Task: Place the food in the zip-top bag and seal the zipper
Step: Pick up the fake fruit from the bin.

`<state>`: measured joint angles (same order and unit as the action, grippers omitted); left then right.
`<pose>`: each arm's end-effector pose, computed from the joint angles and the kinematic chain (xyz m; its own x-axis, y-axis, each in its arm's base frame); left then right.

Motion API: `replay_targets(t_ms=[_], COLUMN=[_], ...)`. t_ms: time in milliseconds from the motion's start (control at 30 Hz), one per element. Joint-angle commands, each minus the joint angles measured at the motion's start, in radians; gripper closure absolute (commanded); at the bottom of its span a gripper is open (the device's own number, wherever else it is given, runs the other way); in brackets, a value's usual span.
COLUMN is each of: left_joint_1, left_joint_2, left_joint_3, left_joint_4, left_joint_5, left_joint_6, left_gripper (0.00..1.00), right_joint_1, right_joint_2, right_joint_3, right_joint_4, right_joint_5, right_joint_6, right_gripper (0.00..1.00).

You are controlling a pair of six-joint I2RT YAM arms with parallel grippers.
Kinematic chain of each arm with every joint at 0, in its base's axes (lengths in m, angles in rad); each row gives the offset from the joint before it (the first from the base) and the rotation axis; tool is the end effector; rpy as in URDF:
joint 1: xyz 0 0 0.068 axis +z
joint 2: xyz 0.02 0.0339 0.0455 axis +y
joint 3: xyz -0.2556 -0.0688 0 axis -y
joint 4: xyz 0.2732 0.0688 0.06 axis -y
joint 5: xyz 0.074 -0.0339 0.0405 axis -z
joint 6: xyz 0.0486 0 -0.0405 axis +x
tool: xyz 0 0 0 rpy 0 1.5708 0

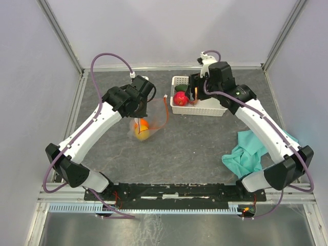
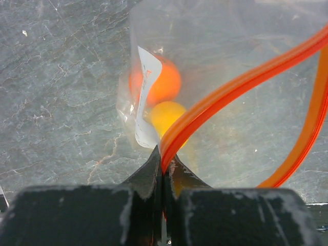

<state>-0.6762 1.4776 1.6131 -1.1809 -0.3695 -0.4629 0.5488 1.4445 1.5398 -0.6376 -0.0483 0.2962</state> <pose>0.2595 -0.1857 0.3611 -0.8013 0.1090 -0.5883 0.0945 0.9940 0.0556 0.3051 0.1893 0.3895 -0.5835 -0.0151 -0.8119 -0.4036 0.8730 0.2738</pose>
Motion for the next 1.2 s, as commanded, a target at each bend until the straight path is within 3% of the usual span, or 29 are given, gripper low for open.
replay_targets(t_ms=[0, 233, 567, 967, 1167], left_joint_1=[0.003, 0.004, 0.005, 0.006, 0.006], left_joint_2=[-0.011, -0.026, -0.045, -0.051, -0.044], left_joint_3=[0.045, 0.024, 0.004, -0.01, -0.011], left_joint_4=[-0.007, -0.002, 0.009, 0.026, 0.035], left_joint_5=[-0.039, -0.037, -0.031, 0.0, 0.011], left_joint_6=[0.028, 0.019, 0.018, 0.013, 0.012], left_gripper=[0.97, 0.97, 0.97, 0.97, 0.97], right_joint_1=[-0.072, -0.099, -0.098, -0.098, -0.098], right_joint_2=[0.027, 0.163, 0.407, 0.619, 0.688], right_joint_3=[-0.043, -0.071, 0.006, 0.082, 0.101], right_joint_4=[0.101, 0.206, 0.337, 0.407, 0.44], right_joint_5=[-0.008, 0.094, 0.07, 0.067, -0.014], right_joint_6=[-0.002, -0.014, -0.002, 0.009, -0.022], right_gripper=[0.25, 0.17, 0.09, 0.08, 0.07])
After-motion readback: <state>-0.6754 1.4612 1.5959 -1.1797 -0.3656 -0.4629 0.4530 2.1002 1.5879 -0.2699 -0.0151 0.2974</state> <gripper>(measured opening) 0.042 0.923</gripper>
